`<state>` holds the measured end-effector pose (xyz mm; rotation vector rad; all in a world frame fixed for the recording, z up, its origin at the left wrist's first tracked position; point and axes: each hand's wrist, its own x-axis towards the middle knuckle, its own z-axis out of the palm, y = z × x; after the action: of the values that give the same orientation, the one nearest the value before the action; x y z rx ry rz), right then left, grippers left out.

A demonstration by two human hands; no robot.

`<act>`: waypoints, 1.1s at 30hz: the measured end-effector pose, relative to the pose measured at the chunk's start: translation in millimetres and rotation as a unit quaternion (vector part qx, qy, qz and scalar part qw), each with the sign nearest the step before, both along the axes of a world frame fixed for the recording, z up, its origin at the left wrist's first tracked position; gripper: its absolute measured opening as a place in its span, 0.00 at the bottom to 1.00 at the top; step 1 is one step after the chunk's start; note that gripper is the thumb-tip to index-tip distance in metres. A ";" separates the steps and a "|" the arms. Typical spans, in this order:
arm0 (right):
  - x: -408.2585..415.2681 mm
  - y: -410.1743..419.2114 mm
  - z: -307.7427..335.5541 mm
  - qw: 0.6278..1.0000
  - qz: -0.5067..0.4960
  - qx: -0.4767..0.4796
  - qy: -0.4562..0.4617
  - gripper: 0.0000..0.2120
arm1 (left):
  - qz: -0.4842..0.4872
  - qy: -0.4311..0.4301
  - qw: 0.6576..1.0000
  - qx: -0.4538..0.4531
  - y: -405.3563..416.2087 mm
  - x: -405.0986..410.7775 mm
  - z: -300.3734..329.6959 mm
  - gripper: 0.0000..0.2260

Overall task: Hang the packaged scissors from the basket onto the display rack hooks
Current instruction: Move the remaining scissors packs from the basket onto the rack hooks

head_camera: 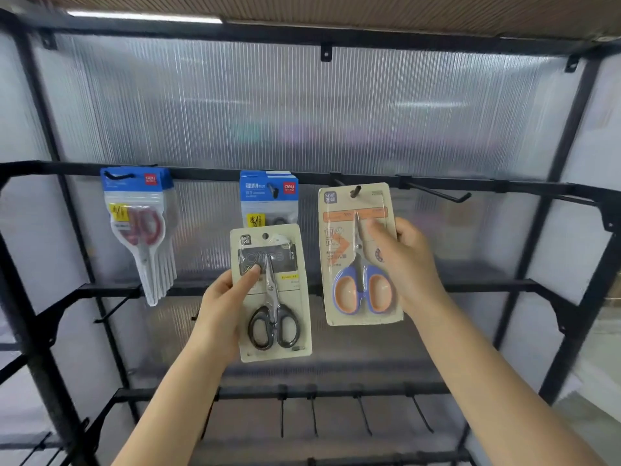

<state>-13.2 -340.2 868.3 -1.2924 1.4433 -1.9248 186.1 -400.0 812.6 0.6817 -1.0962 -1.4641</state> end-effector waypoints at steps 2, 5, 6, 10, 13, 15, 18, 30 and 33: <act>-2.3 -8.4 -2.9 1.000 0.002 0.001 -0.004 0.05 | -0.002 0.000 1.000 0.004 0.1 0.5 -0.8 0.05; -6.0 -25.7 -3.7 1.000 -0.022 -0.010 0.014 0.05 | -0.001 -0.015 1.000 0.001 -1.3 0.7 -1.2 0.06; -8.5 -33.7 -4.5 0.999 -0.040 -0.010 0.029 0.05 | 0.003 -0.020 1.000 0.002 -2.2 0.7 -1.6 0.06; -18.1 -68.2 -6.5 0.991 -0.096 0.012 0.090 0.10 | -0.010 -0.023 1.000 0.009 -3.4 -1.3 -1.4 0.07; -24.8 -89.8 -7.7 0.987 -0.108 0.038 0.113 0.14 | -0.021 -0.029 0.999 0.010 -5.3 -0.4 -1.8 0.07; -28.7 -101.1 -7.8 0.985 -0.115 0.048 0.120 0.14 | -0.023 -0.035 0.999 0.009 -8.0 0.3 -2.7 0.07; -31.9 -114.0 -4.6 0.983 -0.115 0.059 0.127 0.14 | -0.025 -0.043 0.999 0.011 -12.2 -0.1 -3.6 0.06; -47.0 -105.6 2.7 0.954 -0.131 0.128 0.238 0.19 | -0.070 -0.066 0.995 -0.005 -23.7 -21.6 -7.1 0.08; -46.7 -58.0 4.7 0.964 -0.062 0.106 0.234 0.14 | -0.096 -0.081 0.992 -0.013 -22.9 -39.6 -9.1 0.07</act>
<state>-59.9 -398.1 873.0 -1.6582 1.9378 -1.5374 146.5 -422.9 803.5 0.7024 -1.3346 -1.5765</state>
